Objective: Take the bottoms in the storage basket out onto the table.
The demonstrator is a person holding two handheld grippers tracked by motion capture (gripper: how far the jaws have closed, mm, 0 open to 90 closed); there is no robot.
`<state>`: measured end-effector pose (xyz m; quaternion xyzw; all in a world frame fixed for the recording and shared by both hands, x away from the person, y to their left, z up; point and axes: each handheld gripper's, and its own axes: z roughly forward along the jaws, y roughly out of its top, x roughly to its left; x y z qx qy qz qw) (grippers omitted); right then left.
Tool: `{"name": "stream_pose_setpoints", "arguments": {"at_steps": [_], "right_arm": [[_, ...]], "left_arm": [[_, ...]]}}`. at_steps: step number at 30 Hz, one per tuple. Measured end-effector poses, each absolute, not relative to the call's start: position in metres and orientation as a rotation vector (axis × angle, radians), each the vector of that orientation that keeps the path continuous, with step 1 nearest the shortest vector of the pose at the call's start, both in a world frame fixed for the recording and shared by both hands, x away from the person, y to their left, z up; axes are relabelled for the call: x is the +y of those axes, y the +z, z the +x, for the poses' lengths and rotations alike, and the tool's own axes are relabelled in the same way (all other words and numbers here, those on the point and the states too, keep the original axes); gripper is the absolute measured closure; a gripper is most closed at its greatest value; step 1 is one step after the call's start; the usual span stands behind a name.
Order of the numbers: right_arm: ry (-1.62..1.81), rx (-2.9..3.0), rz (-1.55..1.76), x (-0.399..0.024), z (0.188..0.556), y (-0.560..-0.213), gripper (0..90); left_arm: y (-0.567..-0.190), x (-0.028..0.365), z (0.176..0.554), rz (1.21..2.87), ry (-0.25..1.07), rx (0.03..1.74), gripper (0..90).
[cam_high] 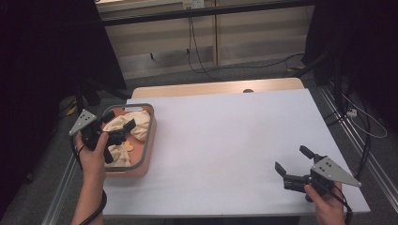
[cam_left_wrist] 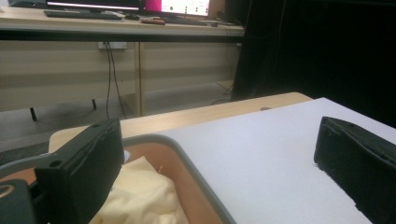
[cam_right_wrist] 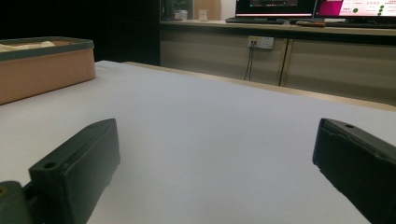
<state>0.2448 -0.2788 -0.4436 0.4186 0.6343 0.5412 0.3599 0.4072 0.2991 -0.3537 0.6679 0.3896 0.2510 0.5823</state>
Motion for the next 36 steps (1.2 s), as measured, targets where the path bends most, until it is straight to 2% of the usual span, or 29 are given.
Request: {"name": "stream_pose_setpoints", "arguments": {"at_steps": [18, 36], "right_arm": [[1.395, 1.637, 1.075, -0.278, 0.246, -0.444, 0.3], [1.394, 1.640, 1.080, -0.279, 0.246, -0.445, 0.3]], "left_arm": [[-0.369, 0.311, 0.438, 1.552, 0.572, 1.001, 2.2], [-0.396, 0.320, 0.464, 1.645, 0.553, 1.167, 2.7]]}}
